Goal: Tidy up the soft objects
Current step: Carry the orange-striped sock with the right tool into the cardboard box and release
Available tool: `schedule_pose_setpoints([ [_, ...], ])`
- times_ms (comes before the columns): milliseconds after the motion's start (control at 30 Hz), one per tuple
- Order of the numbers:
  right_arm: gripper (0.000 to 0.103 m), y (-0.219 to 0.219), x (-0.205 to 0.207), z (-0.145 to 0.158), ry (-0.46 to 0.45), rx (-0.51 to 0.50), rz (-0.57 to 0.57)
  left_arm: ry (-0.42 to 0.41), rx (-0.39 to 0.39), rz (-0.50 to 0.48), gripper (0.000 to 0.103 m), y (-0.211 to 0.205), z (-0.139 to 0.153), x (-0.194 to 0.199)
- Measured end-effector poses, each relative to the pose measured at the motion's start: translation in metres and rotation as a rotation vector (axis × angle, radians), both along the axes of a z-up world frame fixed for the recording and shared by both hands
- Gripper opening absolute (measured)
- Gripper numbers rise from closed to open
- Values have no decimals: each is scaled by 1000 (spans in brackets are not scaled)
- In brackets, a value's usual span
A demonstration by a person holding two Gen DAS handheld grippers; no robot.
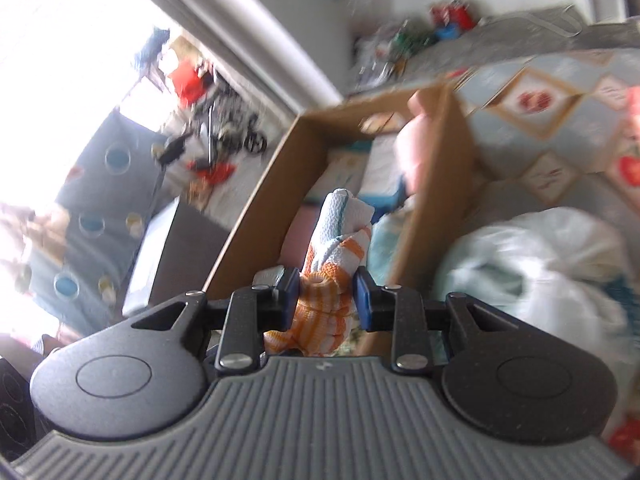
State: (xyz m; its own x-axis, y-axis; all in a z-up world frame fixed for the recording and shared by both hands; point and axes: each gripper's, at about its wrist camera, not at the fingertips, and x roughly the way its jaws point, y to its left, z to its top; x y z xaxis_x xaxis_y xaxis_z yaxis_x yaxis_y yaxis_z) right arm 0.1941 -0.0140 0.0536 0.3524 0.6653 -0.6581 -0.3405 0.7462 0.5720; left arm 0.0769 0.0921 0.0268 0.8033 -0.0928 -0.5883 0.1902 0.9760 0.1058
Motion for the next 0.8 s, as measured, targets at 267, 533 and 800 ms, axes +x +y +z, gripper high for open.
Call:
schedule_pose_setpoints([
  [267, 28, 59, 19, -33, 60, -181, 104, 186, -158, 36, 17, 55, -37, 22],
  [533, 33, 64, 15, -34, 22, -277, 174, 333, -289, 21, 15, 83, -68, 41],
  [800, 41, 50, 25, -29, 18, -212, 135, 443, -326, 12, 13, 95, -86, 54],
])
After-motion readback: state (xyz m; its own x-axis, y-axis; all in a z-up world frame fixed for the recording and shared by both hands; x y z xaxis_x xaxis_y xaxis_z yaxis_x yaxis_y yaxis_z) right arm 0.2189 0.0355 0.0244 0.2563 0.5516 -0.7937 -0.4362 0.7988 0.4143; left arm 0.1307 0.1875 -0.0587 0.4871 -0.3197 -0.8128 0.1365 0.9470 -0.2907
